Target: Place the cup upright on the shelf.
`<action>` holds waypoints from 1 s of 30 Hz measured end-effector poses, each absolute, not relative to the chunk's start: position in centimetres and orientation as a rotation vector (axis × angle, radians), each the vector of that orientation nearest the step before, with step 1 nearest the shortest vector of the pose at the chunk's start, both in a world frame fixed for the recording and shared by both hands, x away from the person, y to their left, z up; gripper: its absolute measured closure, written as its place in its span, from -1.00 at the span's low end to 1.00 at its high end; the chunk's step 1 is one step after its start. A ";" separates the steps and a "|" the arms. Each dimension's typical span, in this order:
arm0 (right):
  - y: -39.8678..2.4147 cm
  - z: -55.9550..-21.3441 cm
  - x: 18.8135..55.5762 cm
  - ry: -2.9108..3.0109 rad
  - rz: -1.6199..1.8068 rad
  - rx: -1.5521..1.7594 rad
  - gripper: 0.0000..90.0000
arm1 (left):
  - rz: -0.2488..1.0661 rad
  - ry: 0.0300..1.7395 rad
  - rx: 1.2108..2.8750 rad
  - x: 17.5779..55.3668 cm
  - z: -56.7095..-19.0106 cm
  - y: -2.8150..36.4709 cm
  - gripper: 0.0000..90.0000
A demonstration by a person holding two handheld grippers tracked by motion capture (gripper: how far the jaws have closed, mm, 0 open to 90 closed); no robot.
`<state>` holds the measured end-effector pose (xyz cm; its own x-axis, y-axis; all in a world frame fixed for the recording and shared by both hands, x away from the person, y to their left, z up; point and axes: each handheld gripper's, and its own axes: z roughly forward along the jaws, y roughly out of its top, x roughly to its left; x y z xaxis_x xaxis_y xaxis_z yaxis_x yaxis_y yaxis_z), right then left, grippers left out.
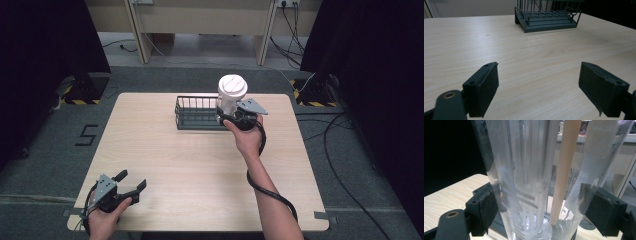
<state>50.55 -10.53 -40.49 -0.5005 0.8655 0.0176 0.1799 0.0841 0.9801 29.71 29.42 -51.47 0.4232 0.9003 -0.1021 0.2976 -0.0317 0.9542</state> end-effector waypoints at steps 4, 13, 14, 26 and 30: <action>-10.3 -40.4 50.8 1.766 1.453 1.037 -0.58 | 0.683 1.086 1.575 29.7 -51.5 29.4 -0.65; -10.0 -40.3 51.2 1.772 1.447 1.034 -0.58 | 0.682 1.089 1.573 29.8 -51.5 29.4 -0.65; -9.9 -40.2 51.3 1.774 1.445 1.032 -0.58 | 0.682 1.090 1.572 29.7 -51.5 29.4 -0.65; -9.3 -40.0 51.8 1.781 1.442 1.034 -0.58 | 0.679 1.094 1.572 29.8 -51.5 29.4 -0.65; -9.1 -40.0 52.1 1.783 1.441 1.038 -0.58 | 0.679 1.095 1.570 29.8 -51.5 29.4 -0.65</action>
